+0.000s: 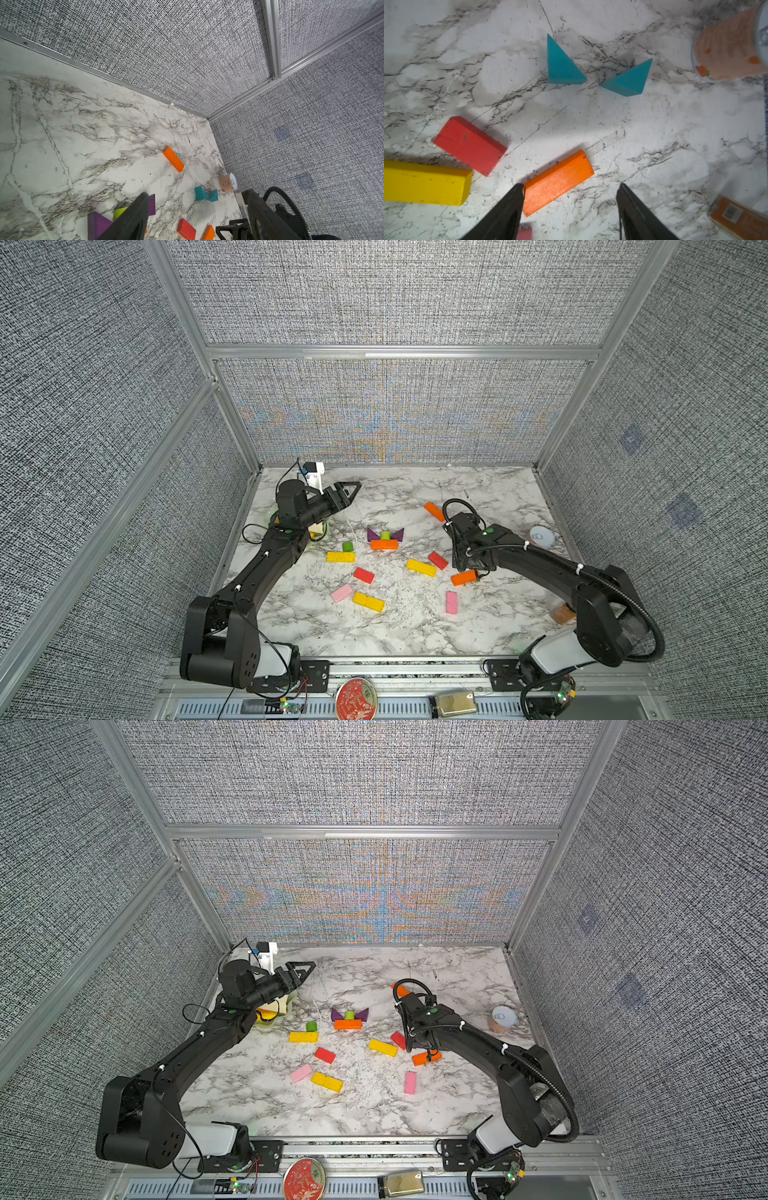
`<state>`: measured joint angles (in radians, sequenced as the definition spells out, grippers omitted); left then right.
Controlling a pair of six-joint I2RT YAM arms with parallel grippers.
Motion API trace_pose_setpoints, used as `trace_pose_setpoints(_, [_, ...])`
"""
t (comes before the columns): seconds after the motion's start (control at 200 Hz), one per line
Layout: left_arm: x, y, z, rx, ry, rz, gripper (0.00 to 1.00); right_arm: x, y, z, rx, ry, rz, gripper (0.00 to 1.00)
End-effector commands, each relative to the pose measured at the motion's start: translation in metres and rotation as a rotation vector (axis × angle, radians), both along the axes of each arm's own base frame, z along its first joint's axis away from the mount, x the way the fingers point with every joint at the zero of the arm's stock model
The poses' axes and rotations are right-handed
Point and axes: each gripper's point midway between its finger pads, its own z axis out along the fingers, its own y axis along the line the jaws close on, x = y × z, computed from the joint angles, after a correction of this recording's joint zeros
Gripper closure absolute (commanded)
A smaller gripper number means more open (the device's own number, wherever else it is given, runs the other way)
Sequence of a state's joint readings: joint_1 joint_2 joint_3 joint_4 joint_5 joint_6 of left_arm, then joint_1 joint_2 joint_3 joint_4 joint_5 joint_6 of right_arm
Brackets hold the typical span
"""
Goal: Assemble a carrot with building blocks
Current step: Pick up the building block from the center of the board.
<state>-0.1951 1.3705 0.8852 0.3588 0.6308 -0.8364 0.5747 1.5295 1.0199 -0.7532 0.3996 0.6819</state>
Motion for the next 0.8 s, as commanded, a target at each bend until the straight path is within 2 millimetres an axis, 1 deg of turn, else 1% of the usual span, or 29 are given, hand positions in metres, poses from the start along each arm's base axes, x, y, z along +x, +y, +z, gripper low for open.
trace_pose_setpoints(0.0, [-0.002,-0.005,0.007,-0.007,-0.033,-0.020,0.24,0.006,0.005,-0.010,0.057,0.013,-0.067,0.25])
trace_pose_setpoints(0.11, [-0.003,-0.011,0.004,-0.012,-0.020,-0.037,0.24,0.011,0.004,-0.023,0.046,0.036,-0.096,0.24])
trace_pose_setpoints(0.275, [-0.005,-0.018,0.000,-0.019,-0.004,-0.057,0.24,0.005,-0.001,-0.044,0.014,0.084,-0.124,0.24])
trace_pose_setpoints(0.365, [-0.006,-0.018,0.002,-0.021,-0.008,-0.060,0.24,-0.005,-0.007,-0.054,-0.013,0.118,-0.139,0.24])
trace_pose_setpoints(0.495, [-0.008,-0.017,0.007,-0.021,-0.024,-0.059,0.24,-0.022,-0.015,-0.062,-0.007,0.142,-0.154,0.24])
trace_pose_setpoints(0.525, [-0.008,-0.017,0.009,-0.019,-0.031,-0.058,0.24,-0.022,-0.014,-0.061,0.007,0.138,-0.157,0.24])
trace_pose_setpoints(0.54, [-0.008,-0.017,0.008,-0.017,-0.032,-0.057,0.24,-0.031,-0.018,-0.066,-0.004,0.160,-0.157,0.24])
trace_pose_setpoints(0.585, [-0.008,-0.017,0.007,-0.011,-0.030,-0.054,0.24,-0.039,-0.021,-0.069,0.000,0.173,-0.159,0.24])
trace_pose_setpoints(0.68, [-0.007,-0.016,0.004,-0.004,-0.024,-0.051,0.24,-0.049,-0.019,-0.075,0.037,0.193,-0.151,0.26])
trace_pose_setpoints(0.795, [-0.006,-0.016,0.002,0.000,-0.020,-0.049,0.24,-0.061,-0.020,-0.079,0.064,0.217,-0.146,0.31])
